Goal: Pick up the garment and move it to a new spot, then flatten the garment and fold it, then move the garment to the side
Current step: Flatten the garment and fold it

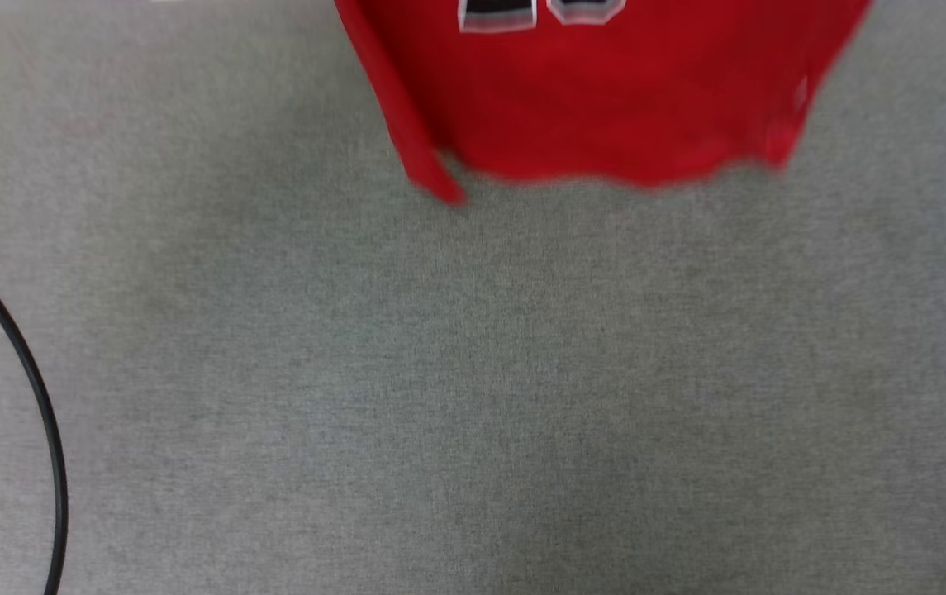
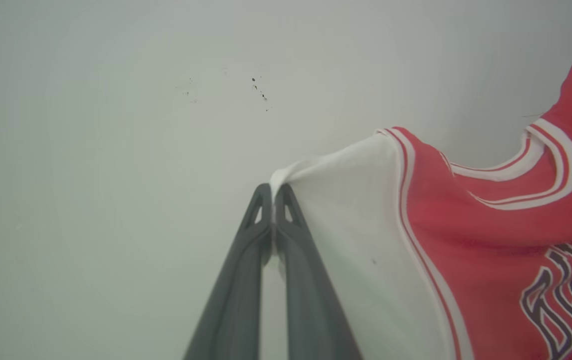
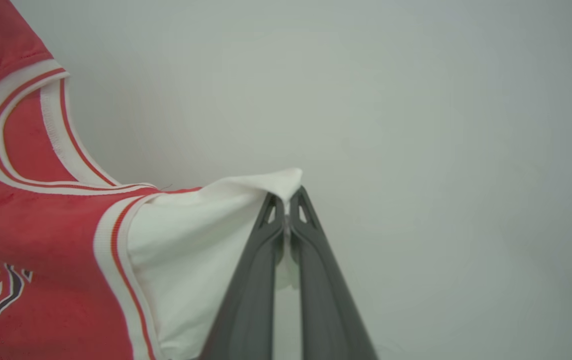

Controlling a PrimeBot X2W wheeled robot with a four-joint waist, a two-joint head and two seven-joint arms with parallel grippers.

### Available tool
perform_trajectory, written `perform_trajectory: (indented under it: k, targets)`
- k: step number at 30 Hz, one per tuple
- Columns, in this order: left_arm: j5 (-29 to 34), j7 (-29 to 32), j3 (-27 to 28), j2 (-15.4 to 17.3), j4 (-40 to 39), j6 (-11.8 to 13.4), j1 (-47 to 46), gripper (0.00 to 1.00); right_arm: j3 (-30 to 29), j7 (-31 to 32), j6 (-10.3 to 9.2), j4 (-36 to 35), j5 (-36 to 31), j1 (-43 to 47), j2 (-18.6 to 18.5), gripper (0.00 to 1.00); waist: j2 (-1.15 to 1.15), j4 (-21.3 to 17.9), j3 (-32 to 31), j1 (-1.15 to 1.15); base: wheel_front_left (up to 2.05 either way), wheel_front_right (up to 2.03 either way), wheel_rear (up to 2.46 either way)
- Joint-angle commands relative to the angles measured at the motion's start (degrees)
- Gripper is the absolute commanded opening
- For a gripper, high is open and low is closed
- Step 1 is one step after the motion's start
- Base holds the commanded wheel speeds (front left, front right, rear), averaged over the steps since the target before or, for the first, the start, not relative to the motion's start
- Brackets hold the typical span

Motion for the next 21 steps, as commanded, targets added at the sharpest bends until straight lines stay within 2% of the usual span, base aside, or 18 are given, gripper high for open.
perform_trajectory:
  k: [1, 7, 11, 14, 21]
  targets:
    - [0.46, -1.55, 0.89, -1.06, 1.95, 0.25, -2.97, 0.0, -0.06, -0.9, -0.06, 1.9, -1.11, -3.84, 1.26, 0.0, 0.0, 0.24, 3.21, -0.01, 0.0, 0.0, 0.0]
    - [0.98, -5.34, 2.67, -3.66, 8.12, -0.53, -10.23, 0.0, 0.61, -4.1, -0.06, 8.37, -3.49, -13.33, 5.02, 0.0, 0.0, 0.62, 6.74, -0.01, 0.0, 0.0, 0.0]
    - [0.84, -8.29, 3.11, -4.8, 11.65, -1.06, -12.91, 0.0, 2.71, -6.03, -0.06, 12.17, -3.65, -16.52, 6.88, 0.0, 0.0, 0.92, 8.43, -0.01, 0.0, 0.0, 0.0]
    - [0.87, -10.21, 2.5, -5.65, 14.21, -1.53, -12.61, 0.0, 5.31, -7.63, -0.06, 14.43, -3.0, -17.29, 7.57, 0.0, 0.0, 1.16, 9.3, -0.01, 0.0, 0.0, 0.0]
    - [-0.07, -14.34, 0.72, -6.64, 18.15, -2.43, -7.86, 0.0, 10.21, -11.43, -0.06, 18.24, 0.18, -12.36, 8.88, 0.0, 0.0, 0.96, 9.18, -0.01, 0.0, 0.0, 0.0]
